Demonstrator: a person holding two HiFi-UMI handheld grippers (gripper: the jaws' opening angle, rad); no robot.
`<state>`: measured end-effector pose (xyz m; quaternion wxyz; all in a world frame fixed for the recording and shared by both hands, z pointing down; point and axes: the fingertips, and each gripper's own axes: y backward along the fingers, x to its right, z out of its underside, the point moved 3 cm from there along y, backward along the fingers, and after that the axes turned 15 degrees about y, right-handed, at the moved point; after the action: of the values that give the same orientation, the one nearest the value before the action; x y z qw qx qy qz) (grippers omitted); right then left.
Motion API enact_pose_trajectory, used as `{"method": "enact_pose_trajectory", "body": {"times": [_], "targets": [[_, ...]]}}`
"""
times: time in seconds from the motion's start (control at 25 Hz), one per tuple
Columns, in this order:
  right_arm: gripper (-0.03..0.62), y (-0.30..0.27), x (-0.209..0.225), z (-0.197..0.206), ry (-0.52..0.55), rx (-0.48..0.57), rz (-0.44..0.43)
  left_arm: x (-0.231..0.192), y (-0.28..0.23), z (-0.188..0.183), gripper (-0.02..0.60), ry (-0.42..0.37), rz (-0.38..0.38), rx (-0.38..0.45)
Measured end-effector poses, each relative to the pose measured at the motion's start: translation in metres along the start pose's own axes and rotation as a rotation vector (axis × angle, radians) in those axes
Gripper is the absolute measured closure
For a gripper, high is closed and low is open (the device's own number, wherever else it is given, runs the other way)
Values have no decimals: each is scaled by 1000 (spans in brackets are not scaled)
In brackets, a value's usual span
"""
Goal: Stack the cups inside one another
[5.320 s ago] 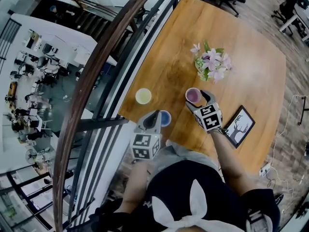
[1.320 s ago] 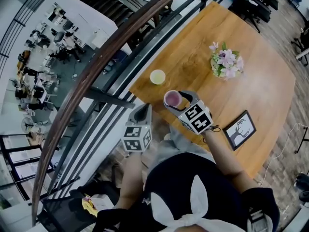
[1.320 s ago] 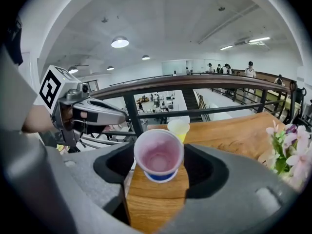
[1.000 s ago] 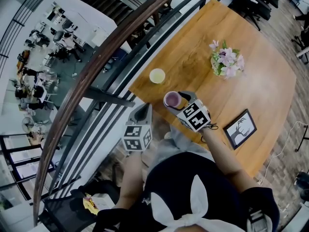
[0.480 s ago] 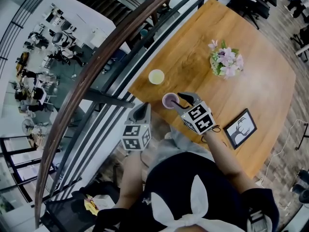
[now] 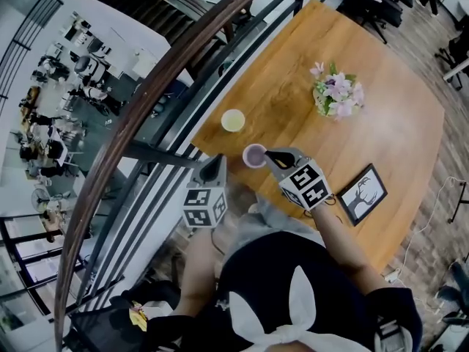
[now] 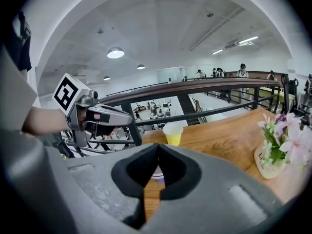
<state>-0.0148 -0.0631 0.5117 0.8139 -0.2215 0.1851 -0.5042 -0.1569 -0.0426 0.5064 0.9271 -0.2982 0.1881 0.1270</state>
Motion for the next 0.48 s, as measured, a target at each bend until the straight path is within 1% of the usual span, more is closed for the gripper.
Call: {"method": "enact_pose_trajectory", "body": {"times": [0.24,0.36,0.44,0.48], "targets": [[595,2,1,4,-7,-7,11,-1,-5,-2,560,-4,14,1],[595,3,2,6,-9,-13,18,0,-8,-9,560,-1,31,25],[595,5,3,6,-12,-18,22,1,-10,-18,539,-6,36,54],[595,6,4,7,-14,-20,25,1,-12,-23,475,-15,34,67]]}}
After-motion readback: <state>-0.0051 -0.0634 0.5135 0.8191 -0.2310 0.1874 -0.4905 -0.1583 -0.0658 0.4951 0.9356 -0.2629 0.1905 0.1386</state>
